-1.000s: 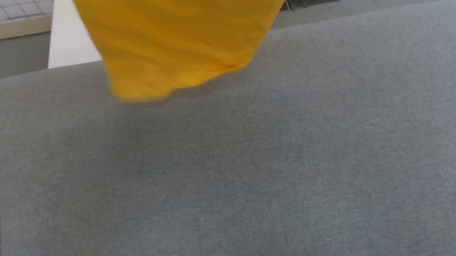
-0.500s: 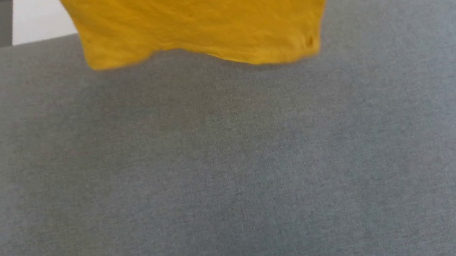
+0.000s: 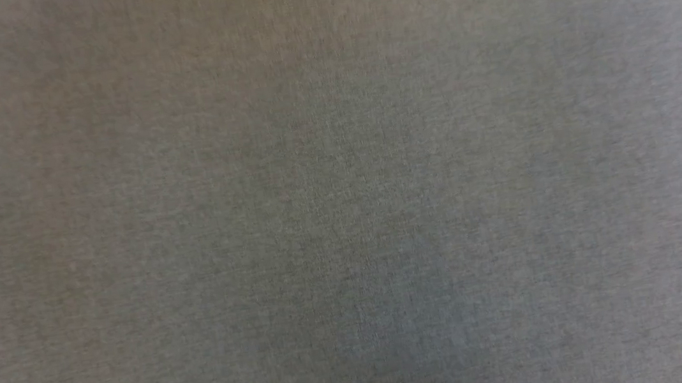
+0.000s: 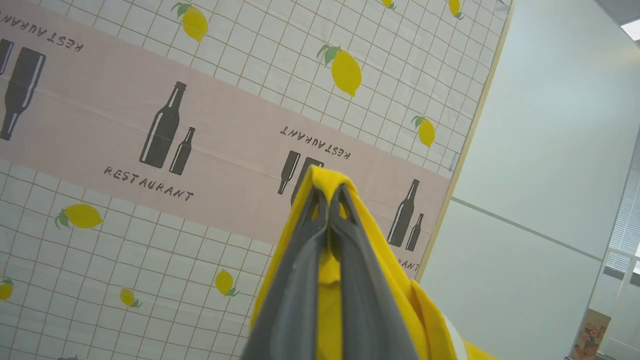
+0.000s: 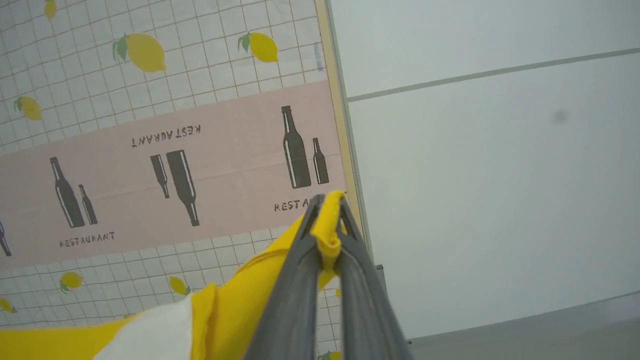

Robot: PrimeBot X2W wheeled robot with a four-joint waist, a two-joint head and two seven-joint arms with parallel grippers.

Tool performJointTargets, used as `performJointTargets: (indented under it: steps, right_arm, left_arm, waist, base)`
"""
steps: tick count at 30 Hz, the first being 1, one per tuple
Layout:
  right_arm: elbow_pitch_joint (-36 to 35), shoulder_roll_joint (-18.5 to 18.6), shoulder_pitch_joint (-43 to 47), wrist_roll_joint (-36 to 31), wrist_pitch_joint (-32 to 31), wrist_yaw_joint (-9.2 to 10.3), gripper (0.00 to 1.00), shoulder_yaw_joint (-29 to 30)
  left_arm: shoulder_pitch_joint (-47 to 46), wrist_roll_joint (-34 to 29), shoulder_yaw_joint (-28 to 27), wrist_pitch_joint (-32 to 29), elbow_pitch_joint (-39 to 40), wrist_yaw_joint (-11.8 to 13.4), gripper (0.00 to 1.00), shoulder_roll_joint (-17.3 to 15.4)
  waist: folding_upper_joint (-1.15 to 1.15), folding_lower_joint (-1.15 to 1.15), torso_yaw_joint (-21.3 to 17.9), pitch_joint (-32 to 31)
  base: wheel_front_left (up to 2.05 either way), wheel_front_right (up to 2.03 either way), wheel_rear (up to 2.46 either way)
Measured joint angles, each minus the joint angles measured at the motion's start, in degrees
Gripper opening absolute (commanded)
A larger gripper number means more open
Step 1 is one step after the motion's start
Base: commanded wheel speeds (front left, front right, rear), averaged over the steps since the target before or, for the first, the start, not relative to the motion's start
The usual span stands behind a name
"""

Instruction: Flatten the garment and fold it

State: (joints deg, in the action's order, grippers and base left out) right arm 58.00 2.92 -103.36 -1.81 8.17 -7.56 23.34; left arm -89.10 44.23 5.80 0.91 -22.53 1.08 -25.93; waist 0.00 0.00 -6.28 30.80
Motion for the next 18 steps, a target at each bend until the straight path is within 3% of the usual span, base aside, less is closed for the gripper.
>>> performJointTargets:
  steps: [8, 14, 18]
  right_arm:
    - [4.71, -0.05, 0.19, -1.62, 2.44, 0.0, 0.0, -0.97]
    - [4.17, -0.12, 3.98, 0.08, 1.27, 0.0, 0.0, -3.31]
    - [-0.67, -0.15, 10.11, 3.55, -0.96, 0.0, 0.0, -5.5]
  left_arm:
    - [1.93, 2.94, -0.23, 0.57, -2.53, -6.16, 0.0, -1.31]
    - [9.09, 8.03, 0.37, -3.46, 1.68, -7.75, 0.0, -4.78]
    - [18.11, 12.32, -0.16, -6.9, 7.55, -8.11, 0.0, -7.59]
  waist:
    - [0.0, 0.01, 0.77, 6.34]
    - [0.0, 0.01, 2.77, 6.74]
    - [0.0, 0.0, 3.54, 5.1]
  base:
    - [0.0, 0.0, 0.0]
    - [0.0, 0.0, 0.0]
    - [0.0, 0.0, 0.0]
